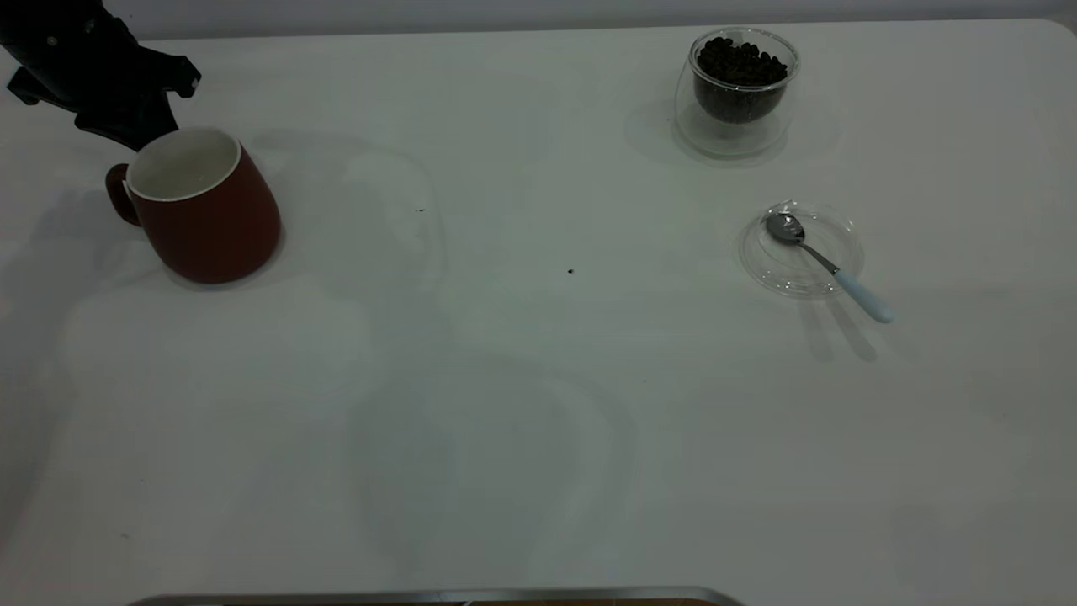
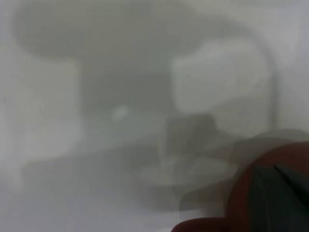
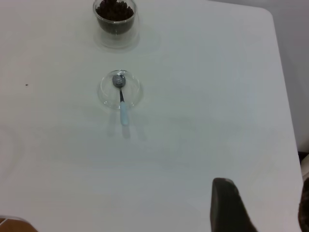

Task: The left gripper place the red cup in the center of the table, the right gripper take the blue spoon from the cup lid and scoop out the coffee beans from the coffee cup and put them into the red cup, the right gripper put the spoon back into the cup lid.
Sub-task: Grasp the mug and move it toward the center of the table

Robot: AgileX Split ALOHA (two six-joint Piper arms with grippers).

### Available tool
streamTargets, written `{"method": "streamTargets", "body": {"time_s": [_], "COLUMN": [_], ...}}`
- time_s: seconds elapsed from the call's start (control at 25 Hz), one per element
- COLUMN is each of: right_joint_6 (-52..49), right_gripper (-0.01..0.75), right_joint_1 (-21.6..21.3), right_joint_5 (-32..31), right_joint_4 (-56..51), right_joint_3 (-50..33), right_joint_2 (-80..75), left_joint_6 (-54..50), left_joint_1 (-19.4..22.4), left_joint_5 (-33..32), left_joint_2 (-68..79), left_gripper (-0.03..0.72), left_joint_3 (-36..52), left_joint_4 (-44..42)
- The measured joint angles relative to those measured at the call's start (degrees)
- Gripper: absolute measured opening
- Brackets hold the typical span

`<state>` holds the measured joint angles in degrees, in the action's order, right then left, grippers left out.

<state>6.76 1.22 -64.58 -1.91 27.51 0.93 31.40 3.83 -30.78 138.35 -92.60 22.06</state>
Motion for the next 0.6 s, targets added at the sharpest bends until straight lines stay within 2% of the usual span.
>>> {"method": "streamTargets", "body": {"time_s": [0.12, 0.24, 0.48, 0.6], "right_joint_6": [0.00, 0.00, 0.00, 0.00], "right_gripper": [0.391, 0.391, 0.391, 0.391], "right_joint_1": [0.00, 0.00, 0.00, 0.00], "right_joint_5": [0.00, 0.00, 0.00, 0.00], "right_joint_4": [0.00, 0.00, 0.00, 0.00], "right_joint_3": [0.00, 0.00, 0.00, 0.00], "right_joint_2": [0.00, 0.00, 0.00, 0.00], "left_joint_6": [1.70, 6.91, 30.21, 40.56], "left_joint_1": [0.00, 0.00, 0.00, 0.00], "left_joint_5": [-0.53, -3.95, -20.74, -24.67], "left_joint_2": [0.05, 0.05, 0.05, 0.05], "left_gripper": [0.009, 0.009, 0.009, 0.010], "left_joint_3": [-2.14, -6.24, -11.16, -11.15], "left_joint_4": [-2.75, -7.42, -10.02, -10.18]}}
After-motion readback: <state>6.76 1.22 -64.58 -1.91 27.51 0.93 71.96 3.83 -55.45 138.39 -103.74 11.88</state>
